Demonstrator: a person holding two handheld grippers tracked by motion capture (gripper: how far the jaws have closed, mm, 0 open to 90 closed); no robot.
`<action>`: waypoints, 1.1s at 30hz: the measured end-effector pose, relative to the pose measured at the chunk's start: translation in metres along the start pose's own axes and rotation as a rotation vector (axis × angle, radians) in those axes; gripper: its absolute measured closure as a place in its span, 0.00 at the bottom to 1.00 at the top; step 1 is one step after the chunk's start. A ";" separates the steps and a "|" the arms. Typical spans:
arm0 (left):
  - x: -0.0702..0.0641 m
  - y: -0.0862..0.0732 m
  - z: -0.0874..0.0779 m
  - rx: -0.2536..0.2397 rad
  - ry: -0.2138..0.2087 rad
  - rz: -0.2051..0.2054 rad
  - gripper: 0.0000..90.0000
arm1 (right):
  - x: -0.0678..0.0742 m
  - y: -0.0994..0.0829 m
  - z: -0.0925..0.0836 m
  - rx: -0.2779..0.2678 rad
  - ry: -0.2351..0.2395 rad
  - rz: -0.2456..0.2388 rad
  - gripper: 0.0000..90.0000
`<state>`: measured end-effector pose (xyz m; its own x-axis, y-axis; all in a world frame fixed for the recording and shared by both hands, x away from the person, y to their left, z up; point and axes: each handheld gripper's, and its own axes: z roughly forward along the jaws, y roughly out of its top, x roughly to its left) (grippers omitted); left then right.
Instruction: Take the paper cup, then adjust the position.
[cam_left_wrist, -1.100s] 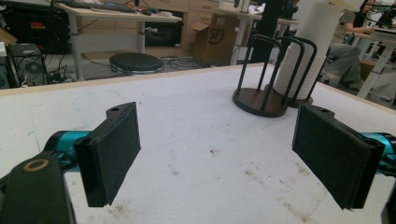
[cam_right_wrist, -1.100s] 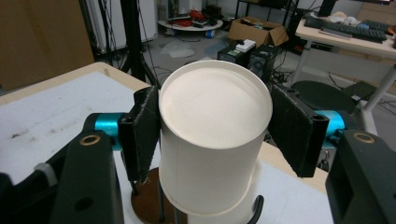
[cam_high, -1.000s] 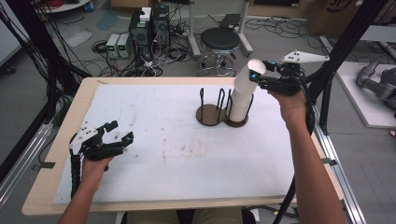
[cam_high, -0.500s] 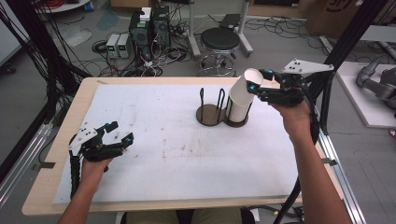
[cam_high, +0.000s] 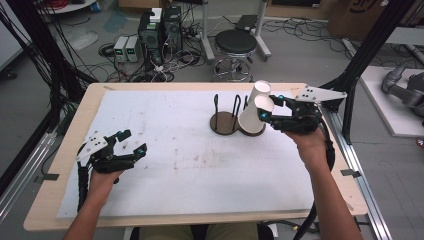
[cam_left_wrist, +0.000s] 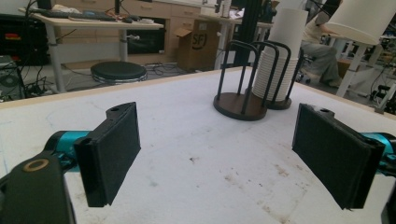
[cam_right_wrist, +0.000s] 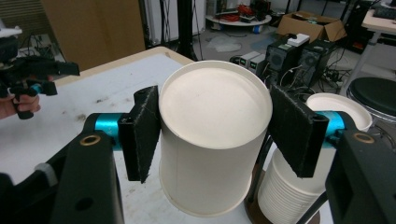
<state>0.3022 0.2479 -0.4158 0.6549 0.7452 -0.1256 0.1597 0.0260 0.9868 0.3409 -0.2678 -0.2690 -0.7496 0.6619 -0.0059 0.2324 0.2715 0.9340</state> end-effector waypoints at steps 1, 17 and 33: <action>-0.001 0.000 0.001 0.000 -0.007 0.000 0.17 | 0.001 -0.001 0.000 0.003 -0.001 -0.004 0.41; -0.004 0.001 0.003 0.000 -0.031 0.020 0.17 | 0.019 0.003 0.008 0.026 0.044 -0.049 0.41; -0.012 0.003 0.007 -0.010 -0.095 0.029 0.17 | 0.030 -0.007 0.025 0.039 0.087 -0.059 0.41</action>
<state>0.2997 0.2344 -0.4115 0.7267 0.6789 -0.1054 0.1323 0.0123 0.9911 0.3319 -0.2326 -0.2845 -0.8131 0.5815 -0.0276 0.2094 0.3364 0.9181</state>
